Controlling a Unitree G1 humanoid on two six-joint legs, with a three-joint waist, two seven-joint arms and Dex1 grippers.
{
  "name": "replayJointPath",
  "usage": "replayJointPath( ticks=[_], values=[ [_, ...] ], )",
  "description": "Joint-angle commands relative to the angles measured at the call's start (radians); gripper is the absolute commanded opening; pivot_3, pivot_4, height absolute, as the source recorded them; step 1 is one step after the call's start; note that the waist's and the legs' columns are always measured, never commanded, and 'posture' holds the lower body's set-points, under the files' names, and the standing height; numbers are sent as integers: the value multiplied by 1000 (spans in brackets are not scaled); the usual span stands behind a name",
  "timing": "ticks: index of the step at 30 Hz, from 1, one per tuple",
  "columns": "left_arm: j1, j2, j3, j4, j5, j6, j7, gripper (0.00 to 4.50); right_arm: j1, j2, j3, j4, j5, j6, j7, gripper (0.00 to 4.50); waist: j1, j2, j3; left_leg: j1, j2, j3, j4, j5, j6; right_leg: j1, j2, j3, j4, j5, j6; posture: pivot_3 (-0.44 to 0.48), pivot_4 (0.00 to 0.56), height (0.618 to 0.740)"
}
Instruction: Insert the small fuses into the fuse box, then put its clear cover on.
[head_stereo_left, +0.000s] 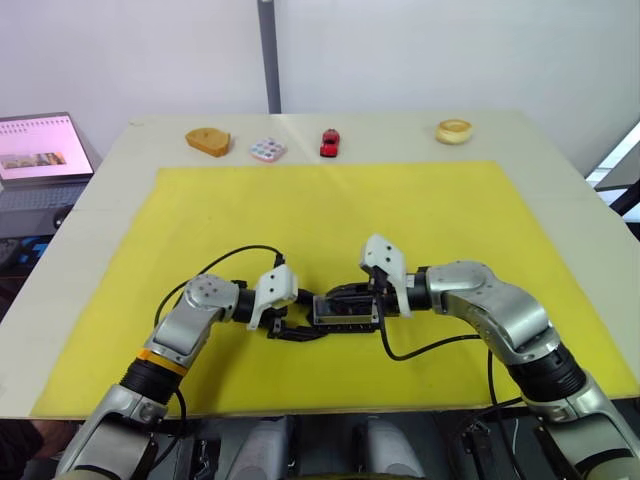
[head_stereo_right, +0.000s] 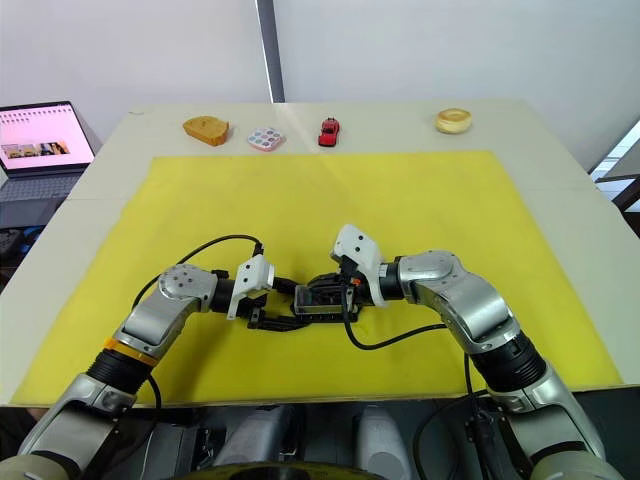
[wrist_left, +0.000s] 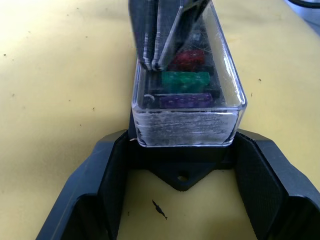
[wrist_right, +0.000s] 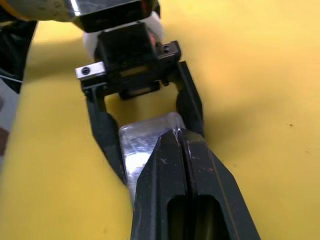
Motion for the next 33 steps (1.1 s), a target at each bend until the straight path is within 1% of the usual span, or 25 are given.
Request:
replayJointPath(
  ticks=[1,2,4,6,10,13,14,15,16,18,20,23,25,28,29,33],
  values=[
    [38,-1,-4,-8,-5,13,0,2538,69,-14,18,55,-13,43,5,47,0,0,0,0,0,0,0,0,0,0,0,0,0,0,0,0,150,740],
    [40,-6,9,-7,-16,20,9,2538,74,-4,-31,13,48,36,30,47,1,0,0,0,0,0,0,0,0,0,0,0,0,0,0,0,150,740],
    [41,-5,25,-1,-22,22,18,2538,63,33,-124,-28,127,41,14,47,2,0,1,-1,0,0,0,0,2,0,0,0,-1,0,0,0,150,740],
    [45,4,33,-3,-21,23,15,2538,48,39,-167,-45,163,63,7,47,-1,3,3,-5,0,0,1,0,3,-2,0,0,-2,0,0,0,150,740],
    [56,31,79,-30,-43,47,28,2538,10,13,-290,-113,273,140,-13,47,-1,4,7,-9,0,1,2,1,3,-9,0,0,1,1,1,0,150,740],
    [73,72,122,-84,-93,85,12,2538,-2,-23,-383,-134,340,191,-27,47,-3,3,9,-10,0,1,1,1,3,-11,0,0,3,2,3,0,150,740],
    [82,94,130,-107,-100,91,1,3599,1,-38,-410,-132,349,195,-33,0,-3,3,9,-10,0,1,0,1,3,-13,0,0,4,2,3,0,150,740],
    [92,117,135,-129,-101,91,-6,3953,8,-54,-434,-130,352,192,-35,0,-2,3,11,-10,0,1,0,1,3,-14,0,0,4,2,3,0,150,740],
    [104,149,140,-160,-104,109,-13,4460,24,-81,-458,-125,347,180,-25,0,-1,5,13,-11,0,1,-1,1,3,-14,0,0,4,1,2,0,150,740],
    [125,200,150,-205,-116,147,-26,4460,48,-127,-482,-113,336,164,-6,0,1,7,15,-12,0,1,0,1,3,-15,0,0,4,1,1,0,150,740],
    [159,261,186,-247,-150,180,-45,4460,80,-188,-501,-87,311,141,25,0,1,9,19,-13,0,2,0,1,3,-15,-1,0,3,1,1,0,150,740],
    [220,342,267,-292,-184,195,-53,4460,137,-263,-521,-58,275,91,68,0,-1,9,21,-18,0,3,1,1,3,-17,-2,0,3,1,1,0,150,740],
    [254,381,366,-280,-219,235,-14,4460,182,-284,-562,-22,227,0,76,0,0,9,22,-20,0,3,1,1,3,-19,-3,0,3,1,1,0,150,740],
    [273,376,489,-256,-290,318,58,4460,235,-325,-569,24,168,-79,109,0,3,11,24,-20,0,3,2,1,3,-20,-3,0,5,2,3,0,150,740],
    [288,373,520,-258,-295,329,83,4460,251,-335,-567,36,153,-100,120,0,4,11,25,-21,0,3,2,1,3,-20,-3,-1,5,2,3,0,150,740],
    [380,349,587,-322,-320,364,143,4460,294,-343,-563,70,129,-146,151,0,2,11,25,-21,-1,3,3,1,3,-19,-3,0,4,2,3,0,150,740]
  ],
)
